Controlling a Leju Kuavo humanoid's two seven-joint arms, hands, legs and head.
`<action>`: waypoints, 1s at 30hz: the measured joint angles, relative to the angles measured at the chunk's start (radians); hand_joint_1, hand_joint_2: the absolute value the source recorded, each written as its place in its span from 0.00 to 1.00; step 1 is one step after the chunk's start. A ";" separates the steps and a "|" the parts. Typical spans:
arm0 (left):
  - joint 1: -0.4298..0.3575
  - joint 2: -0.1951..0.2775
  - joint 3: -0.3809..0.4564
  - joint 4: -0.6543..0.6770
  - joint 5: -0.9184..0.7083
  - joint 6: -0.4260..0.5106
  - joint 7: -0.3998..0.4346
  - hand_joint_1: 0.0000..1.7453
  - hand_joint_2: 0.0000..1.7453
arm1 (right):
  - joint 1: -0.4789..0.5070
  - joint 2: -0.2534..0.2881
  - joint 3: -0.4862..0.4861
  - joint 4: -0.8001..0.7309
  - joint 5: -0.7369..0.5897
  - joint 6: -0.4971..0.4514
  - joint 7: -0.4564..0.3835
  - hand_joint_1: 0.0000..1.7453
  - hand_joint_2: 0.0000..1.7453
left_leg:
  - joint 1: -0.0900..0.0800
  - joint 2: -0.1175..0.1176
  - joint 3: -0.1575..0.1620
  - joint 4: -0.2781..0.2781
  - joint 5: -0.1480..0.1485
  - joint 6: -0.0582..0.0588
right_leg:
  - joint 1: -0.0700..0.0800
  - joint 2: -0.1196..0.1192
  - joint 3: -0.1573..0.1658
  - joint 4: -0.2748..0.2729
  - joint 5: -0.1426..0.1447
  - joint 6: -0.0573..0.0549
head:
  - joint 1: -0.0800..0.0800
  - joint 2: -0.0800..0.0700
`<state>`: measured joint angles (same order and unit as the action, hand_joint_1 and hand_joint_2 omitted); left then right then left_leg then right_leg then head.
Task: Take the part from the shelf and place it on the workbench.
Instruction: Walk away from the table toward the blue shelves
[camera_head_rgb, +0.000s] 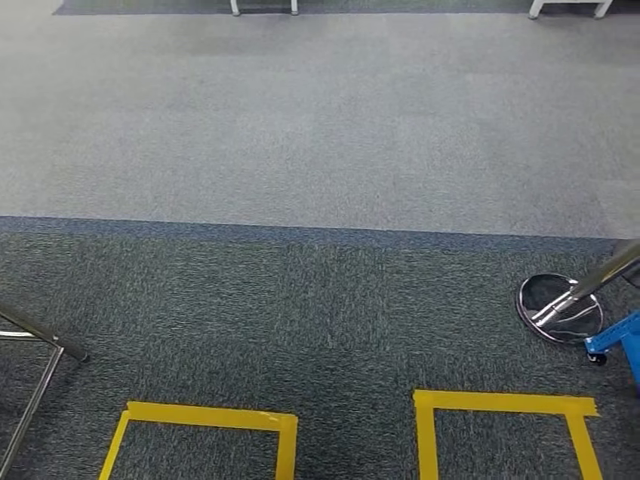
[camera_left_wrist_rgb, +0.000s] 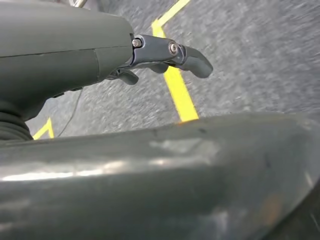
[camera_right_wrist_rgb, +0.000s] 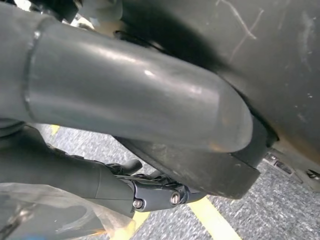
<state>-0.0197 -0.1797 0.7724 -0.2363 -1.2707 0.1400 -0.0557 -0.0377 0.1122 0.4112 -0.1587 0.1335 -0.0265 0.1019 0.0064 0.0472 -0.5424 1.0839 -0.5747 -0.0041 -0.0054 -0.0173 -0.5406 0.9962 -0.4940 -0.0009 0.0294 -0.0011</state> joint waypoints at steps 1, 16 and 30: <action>0.000 0.000 -0.001 0.000 -0.001 0.000 0.000 0.00 0.00 | -0.001 0.000 0.000 0.000 0.000 0.000 0.000 0.00 0.00 | 0.001 -0.021 -0.016 0.039 -0.024 -0.001 | 0.000 0.006 -0.001 0.000 0.001 -0.003 | -0.001 0.000; 0.006 0.001 -0.002 0.003 -0.006 0.003 0.000 0.00 0.00 | -0.012 0.005 0.000 -0.001 -0.001 0.005 0.004 0.00 0.00 | 0.002 -0.074 0.018 -0.096 0.086 0.040 | 0.007 0.080 -0.064 0.081 -0.040 0.027 | 0.001 0.000; -0.001 0.000 -0.002 0.003 -0.010 0.003 -0.001 0.00 0.00 | -0.001 0.000 -0.001 0.000 -0.002 0.007 0.006 0.00 0.00 | -0.001 0.038 0.024 -0.061 0.043 0.001 | 0.001 -0.014 -0.006 0.007 -0.004 0.010 | 0.000 0.000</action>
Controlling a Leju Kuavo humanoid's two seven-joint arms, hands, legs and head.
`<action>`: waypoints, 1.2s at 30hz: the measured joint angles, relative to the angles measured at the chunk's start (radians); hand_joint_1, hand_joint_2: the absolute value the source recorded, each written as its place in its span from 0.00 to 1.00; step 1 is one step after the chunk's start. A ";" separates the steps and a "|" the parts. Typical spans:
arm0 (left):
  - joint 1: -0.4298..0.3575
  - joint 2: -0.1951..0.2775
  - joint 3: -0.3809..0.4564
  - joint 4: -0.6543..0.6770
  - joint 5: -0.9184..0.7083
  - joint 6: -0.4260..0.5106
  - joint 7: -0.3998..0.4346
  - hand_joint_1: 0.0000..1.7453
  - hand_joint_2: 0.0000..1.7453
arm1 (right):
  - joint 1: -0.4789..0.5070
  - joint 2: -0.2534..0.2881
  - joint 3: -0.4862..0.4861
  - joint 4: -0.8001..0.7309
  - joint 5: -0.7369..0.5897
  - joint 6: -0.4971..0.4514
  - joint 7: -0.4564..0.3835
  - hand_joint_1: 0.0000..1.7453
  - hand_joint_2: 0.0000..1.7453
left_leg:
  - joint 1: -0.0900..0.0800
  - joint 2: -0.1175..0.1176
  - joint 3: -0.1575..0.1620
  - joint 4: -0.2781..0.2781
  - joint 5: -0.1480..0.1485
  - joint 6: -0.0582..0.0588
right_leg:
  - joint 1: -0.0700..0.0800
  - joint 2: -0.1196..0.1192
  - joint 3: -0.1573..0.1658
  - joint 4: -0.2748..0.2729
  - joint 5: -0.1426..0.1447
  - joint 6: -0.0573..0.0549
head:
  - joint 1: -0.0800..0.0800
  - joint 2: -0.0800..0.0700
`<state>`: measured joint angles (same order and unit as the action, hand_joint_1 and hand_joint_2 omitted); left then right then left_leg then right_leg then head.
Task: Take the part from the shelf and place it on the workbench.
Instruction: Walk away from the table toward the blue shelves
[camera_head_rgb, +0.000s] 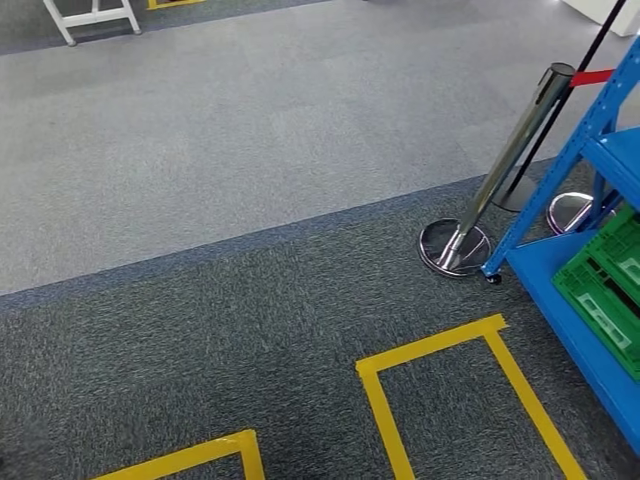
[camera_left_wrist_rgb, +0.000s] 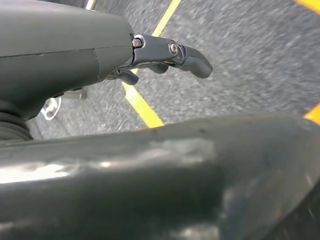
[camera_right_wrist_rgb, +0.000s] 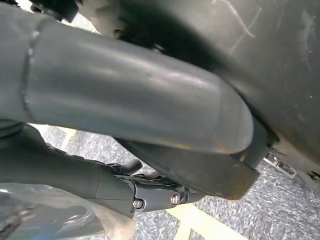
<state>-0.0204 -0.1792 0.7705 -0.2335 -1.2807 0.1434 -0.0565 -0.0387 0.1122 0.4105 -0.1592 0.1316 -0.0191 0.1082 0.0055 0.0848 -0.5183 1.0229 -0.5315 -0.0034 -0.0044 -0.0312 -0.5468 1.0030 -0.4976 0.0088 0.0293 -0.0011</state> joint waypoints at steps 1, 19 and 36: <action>-0.001 0.000 0.000 0.000 0.000 0.000 0.000 0.00 0.00 | -0.001 0.000 0.000 0.000 0.000 0.001 0.000 0.00 0.00 | 0.002 -0.028 -0.017 0.042 -0.027 -0.004 | -0.001 0.010 0.001 -0.001 0.002 -0.007 | -0.001 0.000; 0.004 0.003 0.014 0.001 0.004 -0.004 0.003 0.00 0.00 | -0.015 0.003 0.000 -0.002 0.002 0.000 0.000 0.00 0.00 | 0.000 -0.072 -0.010 -0.039 0.048 0.043 | 0.004 0.044 -0.123 0.217 -0.114 0.029 | 0.005 0.000; 0.004 0.001 0.014 0.002 0.002 -0.004 0.003 0.00 0.00 | -0.006 -0.002 0.000 -0.001 0.002 0.002 0.002 0.00 0.00 | 0.002 -0.077 -0.127 0.276 -0.107 -0.001 | -0.001 0.065 0.000 0.001 0.003 -0.017 | 0.001 0.000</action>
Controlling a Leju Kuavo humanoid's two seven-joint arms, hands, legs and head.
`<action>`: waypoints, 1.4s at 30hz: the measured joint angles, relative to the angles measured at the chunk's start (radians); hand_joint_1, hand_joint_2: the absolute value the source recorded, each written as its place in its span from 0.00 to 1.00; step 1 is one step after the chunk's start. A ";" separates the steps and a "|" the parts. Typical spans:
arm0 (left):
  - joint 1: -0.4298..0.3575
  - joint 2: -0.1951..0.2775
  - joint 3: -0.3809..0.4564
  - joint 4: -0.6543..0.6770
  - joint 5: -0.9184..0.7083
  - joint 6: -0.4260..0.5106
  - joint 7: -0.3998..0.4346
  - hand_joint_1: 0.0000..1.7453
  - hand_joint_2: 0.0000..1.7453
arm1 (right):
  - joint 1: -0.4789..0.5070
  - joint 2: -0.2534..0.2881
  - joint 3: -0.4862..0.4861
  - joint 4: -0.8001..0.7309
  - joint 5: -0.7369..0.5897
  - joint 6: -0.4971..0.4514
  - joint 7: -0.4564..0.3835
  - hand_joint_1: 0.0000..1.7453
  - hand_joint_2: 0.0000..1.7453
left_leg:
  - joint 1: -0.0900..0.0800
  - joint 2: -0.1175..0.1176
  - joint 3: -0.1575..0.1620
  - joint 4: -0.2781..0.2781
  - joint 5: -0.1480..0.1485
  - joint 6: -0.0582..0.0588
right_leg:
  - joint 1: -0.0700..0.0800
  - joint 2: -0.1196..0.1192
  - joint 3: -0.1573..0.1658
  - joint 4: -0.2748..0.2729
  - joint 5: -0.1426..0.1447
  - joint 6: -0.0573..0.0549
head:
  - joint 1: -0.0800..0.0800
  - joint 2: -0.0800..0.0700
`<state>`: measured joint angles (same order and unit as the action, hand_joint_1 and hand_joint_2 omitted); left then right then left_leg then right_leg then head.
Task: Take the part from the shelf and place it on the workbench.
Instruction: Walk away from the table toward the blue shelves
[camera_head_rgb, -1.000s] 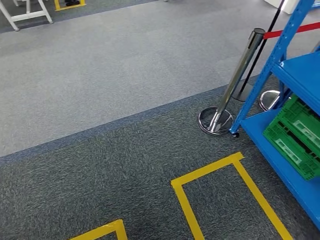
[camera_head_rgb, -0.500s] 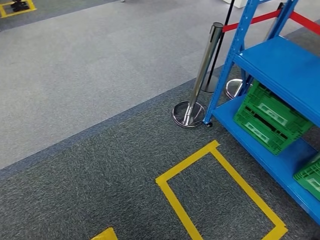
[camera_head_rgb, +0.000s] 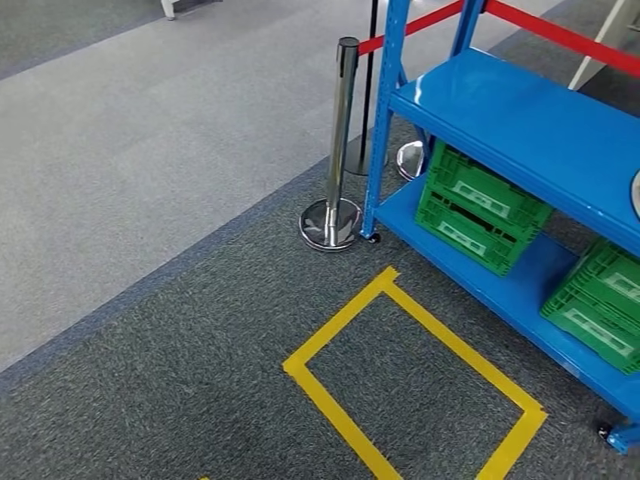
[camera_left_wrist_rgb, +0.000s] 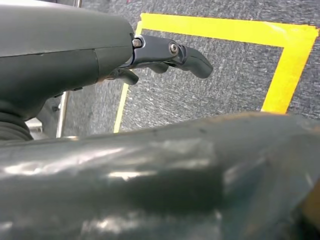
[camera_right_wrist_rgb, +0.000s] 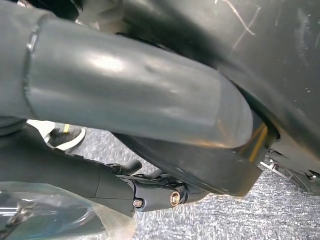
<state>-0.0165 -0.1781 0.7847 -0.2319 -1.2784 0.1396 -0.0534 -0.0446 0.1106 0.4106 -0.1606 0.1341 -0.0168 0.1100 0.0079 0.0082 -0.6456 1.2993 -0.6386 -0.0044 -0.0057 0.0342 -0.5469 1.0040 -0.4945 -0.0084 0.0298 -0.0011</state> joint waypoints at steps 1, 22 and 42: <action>0.001 0.000 0.000 0.000 0.001 0.000 0.000 0.00 0.00 | -0.001 0.000 0.000 0.000 0.000 0.000 0.000 0.00 0.00 | 0.000 -0.004 0.006 -0.024 0.028 0.004 | 0.001 0.015 0.002 0.000 0.000 0.000 | 0.000 0.000; -0.004 -0.001 0.003 0.000 -0.009 0.005 -0.010 0.00 0.00 | 0.004 -0.001 -0.001 -0.001 -0.009 -0.002 0.006 0.00 0.00 | -0.007 0.105 0.131 -0.301 0.134 0.011 | 0.004 -0.104 0.010 -0.004 -0.015 0.038 | 0.012 0.000; -0.005 0.001 0.011 0.002 -0.014 0.011 -0.022 0.00 0.00 | -0.006 0.006 -0.006 -0.003 -0.030 -0.012 0.024 0.00 0.00 | 0.009 -0.028 0.111 -0.311 0.155 0.030 | 0.000 0.018 -0.052 0.085 -0.061 0.043 | 0.010 0.000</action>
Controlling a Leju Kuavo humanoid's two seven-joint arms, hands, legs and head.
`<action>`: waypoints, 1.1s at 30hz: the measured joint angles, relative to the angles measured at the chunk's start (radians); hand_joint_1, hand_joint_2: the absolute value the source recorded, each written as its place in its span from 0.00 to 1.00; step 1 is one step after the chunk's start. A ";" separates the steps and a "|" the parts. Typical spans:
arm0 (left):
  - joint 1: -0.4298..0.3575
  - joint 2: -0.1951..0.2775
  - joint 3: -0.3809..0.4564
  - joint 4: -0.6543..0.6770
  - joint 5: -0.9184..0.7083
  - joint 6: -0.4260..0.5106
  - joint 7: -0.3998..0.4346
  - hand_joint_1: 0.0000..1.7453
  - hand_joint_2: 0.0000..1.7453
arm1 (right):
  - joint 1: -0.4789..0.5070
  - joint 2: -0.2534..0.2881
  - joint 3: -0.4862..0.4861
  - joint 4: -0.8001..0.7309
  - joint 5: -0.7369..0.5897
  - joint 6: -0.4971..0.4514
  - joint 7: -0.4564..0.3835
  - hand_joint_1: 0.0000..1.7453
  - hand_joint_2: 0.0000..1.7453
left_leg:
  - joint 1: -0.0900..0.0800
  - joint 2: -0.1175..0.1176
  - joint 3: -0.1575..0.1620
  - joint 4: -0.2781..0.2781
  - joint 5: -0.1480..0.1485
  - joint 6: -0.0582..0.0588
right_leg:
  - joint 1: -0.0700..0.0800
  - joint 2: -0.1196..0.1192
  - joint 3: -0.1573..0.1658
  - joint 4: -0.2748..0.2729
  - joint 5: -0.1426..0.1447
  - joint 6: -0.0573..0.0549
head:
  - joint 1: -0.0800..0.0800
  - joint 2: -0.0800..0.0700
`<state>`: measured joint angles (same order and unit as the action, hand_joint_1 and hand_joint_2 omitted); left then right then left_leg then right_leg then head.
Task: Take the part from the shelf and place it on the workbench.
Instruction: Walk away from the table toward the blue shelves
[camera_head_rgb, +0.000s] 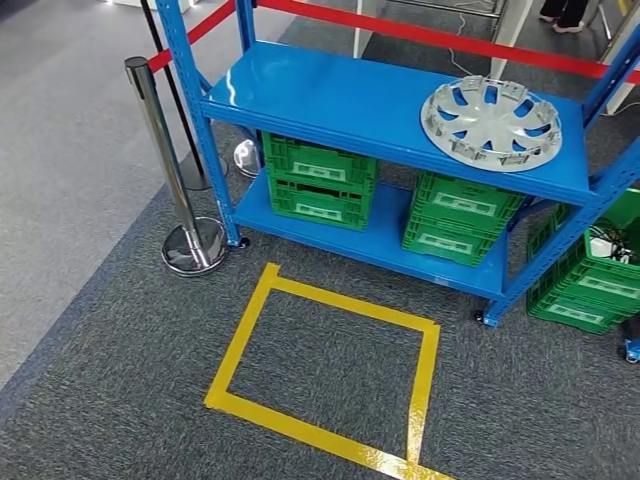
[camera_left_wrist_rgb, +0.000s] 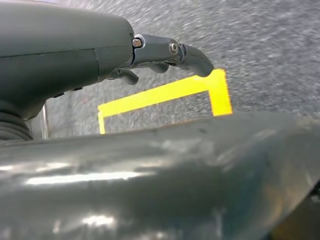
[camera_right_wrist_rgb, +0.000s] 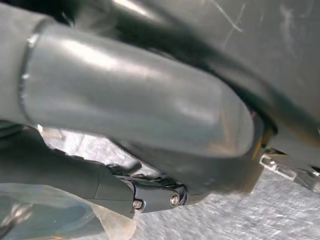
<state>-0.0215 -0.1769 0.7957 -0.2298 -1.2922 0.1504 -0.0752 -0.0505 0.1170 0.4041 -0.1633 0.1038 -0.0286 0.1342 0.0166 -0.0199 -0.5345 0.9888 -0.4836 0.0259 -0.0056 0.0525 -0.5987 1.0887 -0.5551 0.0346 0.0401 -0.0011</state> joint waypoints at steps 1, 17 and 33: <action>0.001 0.000 0.000 0.000 0.000 0.001 0.000 0.00 0.00 | -0.002 0.000 0.000 0.000 -0.001 -0.001 0.001 0.00 0.00 | -0.001 0.015 0.001 -0.001 -0.001 0.003 | 0.001 -0.028 -0.031 0.064 -0.035 0.005 | 0.002 0.000; -0.004 -0.001 0.008 0.000 0.000 0.027 0.004 0.00 0.00 | 0.016 -0.001 -0.001 0.000 0.009 -0.015 0.002 0.00 0.00 | -0.013 0.108 0.018 0.001 -0.014 0.006 | 0.001 -0.096 0.070 -0.094 0.048 -0.012 | -0.001 0.000; -0.001 -0.006 0.015 0.001 -0.001 0.031 0.004 0.00 0.00 | 0.008 -0.002 -0.002 0.000 0.012 -0.019 -0.008 0.00 0.00 | 0.004 0.098 0.036 -0.035 0.002 -0.006 | -0.009 -0.059 -0.056 0.171 -0.057 0.027 | 0.004 0.000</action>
<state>-0.0228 -0.1825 0.8110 -0.2293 -1.2932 0.1812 -0.0713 -0.0428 0.1152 0.4026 -0.1633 0.1160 -0.0477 0.1261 0.0205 0.0783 -0.4987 0.9537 -0.4815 0.0200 -0.0142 -0.0061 -0.6545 1.2594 -0.6118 0.0614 0.0444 -0.0011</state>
